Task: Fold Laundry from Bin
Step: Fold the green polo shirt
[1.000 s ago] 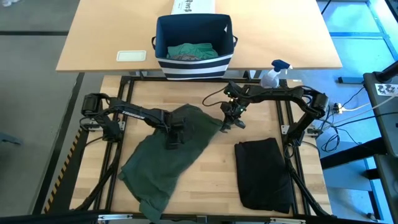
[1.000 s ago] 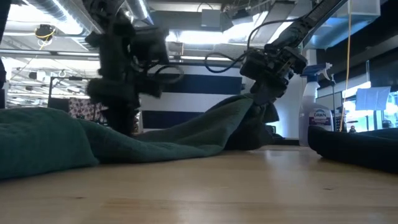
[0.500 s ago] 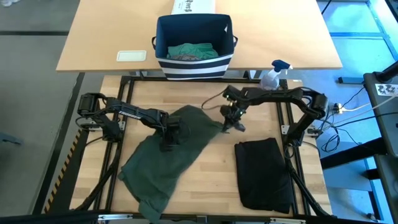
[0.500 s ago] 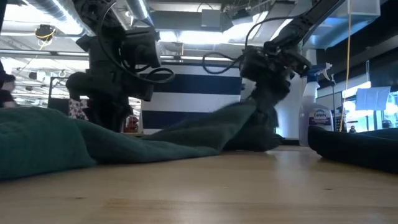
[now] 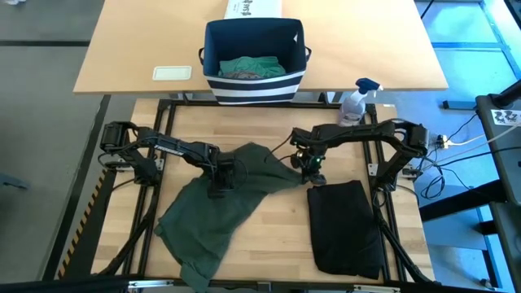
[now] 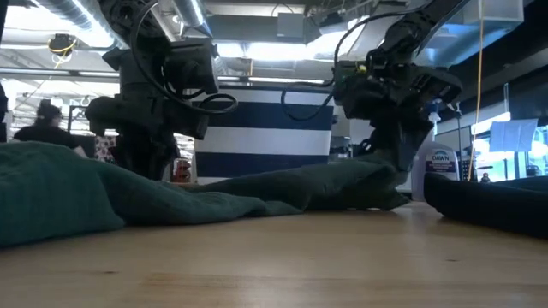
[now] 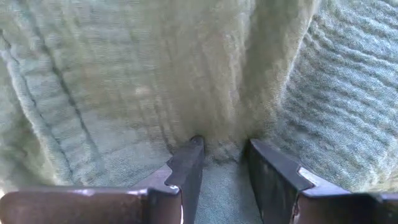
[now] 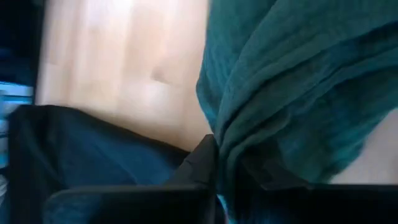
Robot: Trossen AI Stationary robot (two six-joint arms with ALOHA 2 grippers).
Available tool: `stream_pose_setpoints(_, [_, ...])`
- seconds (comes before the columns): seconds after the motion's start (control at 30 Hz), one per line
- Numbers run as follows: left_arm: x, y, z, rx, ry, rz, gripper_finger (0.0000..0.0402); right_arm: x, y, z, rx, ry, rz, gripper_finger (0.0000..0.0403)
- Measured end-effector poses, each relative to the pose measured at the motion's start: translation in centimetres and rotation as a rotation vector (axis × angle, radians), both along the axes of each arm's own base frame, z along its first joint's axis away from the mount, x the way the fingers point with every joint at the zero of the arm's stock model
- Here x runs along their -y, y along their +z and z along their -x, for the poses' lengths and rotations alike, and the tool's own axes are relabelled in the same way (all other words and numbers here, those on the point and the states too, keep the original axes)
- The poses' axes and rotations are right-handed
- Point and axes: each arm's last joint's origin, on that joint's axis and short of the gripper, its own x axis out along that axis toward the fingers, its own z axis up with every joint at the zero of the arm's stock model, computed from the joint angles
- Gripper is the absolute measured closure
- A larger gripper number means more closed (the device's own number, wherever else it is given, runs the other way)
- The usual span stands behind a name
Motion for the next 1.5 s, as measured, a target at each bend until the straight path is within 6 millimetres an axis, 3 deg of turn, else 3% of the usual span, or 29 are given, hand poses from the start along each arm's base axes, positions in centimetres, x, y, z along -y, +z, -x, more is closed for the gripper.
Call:
stream_pose_setpoints(0.43, [0.0, 0.0, 0.0, 0.005, -0.019, -0.003, 0.0278, 0.4, 0.8, 0.5, -0.093, -0.033, 0.203, 0.0267])
stream_pose_setpoints(0.6, [0.0, 0.0, 0.0, 0.006, -0.019, -0.003, 0.0278, 1.1, 3.0, 0.0, -0.149, -0.054, 0.382, 0.0256])
stream_pose_setpoints(0.87, [0.0, 0.0, -0.1, 0.008, -0.019, -0.003, 0.0278, 1.6, 5.8, -2.4, 0.058, -0.076, 0.380, 0.0258])
stream_pose_setpoints(1.13, [0.0, 0.9, -0.4, 0.035, -0.020, -0.008, 0.0278, 0.2, 3.4, -3.0, 0.143, -0.041, 0.352, 0.0259])
stream_pose_setpoints(1.33, [0.6, 5.2, -1.9, 0.219, -0.033, -0.094, 0.0278, 0.1, 1.8, -2.3, 0.102, -0.078, 0.390, 0.0264])
stream_pose_setpoints(1.5, [2.8, 6.4, -3.5, 0.366, -0.077, -0.045, 0.0278, 0.1, 1.6, -2.1, 0.084, -0.089, 0.393, 0.0300])
